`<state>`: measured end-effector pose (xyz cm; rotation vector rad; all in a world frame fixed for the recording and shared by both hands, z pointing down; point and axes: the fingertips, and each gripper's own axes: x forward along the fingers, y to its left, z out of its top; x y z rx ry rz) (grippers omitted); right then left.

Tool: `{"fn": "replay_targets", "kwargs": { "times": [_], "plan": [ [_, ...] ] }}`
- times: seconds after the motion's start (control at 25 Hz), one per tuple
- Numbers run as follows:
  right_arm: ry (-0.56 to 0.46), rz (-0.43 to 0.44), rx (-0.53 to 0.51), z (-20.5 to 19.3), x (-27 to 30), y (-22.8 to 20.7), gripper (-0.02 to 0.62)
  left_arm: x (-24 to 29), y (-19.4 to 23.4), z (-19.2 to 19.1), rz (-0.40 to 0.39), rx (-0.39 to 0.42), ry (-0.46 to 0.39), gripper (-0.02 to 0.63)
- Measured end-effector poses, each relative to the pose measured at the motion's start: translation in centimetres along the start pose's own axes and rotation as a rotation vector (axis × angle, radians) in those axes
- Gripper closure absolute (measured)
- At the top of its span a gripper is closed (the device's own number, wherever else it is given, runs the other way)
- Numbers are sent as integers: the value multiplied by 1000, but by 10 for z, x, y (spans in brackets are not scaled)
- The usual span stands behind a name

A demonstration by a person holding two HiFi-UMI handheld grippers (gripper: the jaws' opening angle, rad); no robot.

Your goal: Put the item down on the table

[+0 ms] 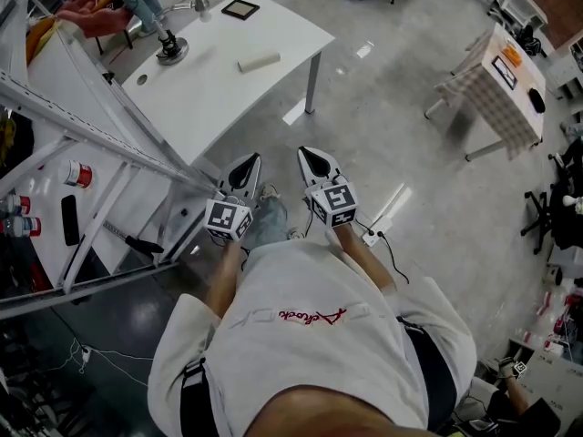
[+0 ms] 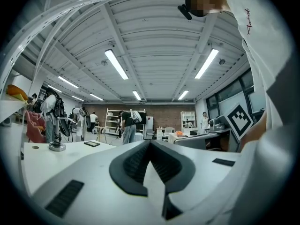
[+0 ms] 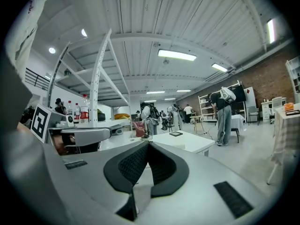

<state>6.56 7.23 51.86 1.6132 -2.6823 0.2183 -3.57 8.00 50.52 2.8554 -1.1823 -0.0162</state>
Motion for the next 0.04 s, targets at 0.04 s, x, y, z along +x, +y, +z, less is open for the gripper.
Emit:
{"fn": "replay_targets", "kwargs": {
  "times": [0.04],
  "plan": [
    [0,0,0,0,0,0,591,0,0,0,-2,1,0,601]
  ]
}}
